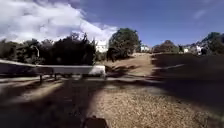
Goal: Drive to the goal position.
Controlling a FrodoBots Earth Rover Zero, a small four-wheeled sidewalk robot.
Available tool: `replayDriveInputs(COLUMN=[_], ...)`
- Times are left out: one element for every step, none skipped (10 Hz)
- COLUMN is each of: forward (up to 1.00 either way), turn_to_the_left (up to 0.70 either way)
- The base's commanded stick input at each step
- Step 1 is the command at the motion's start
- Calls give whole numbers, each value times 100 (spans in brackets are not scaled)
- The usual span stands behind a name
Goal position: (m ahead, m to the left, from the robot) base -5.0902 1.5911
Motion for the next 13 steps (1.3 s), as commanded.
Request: replayDriveInputs(forward=[100,100,100,100,100,100,100,100,100,100,100,100,100], turn_to_the_left=[-40,-40,-40,-40,-40,-40,-40,-40,-40,-40,-40,-40,-40])
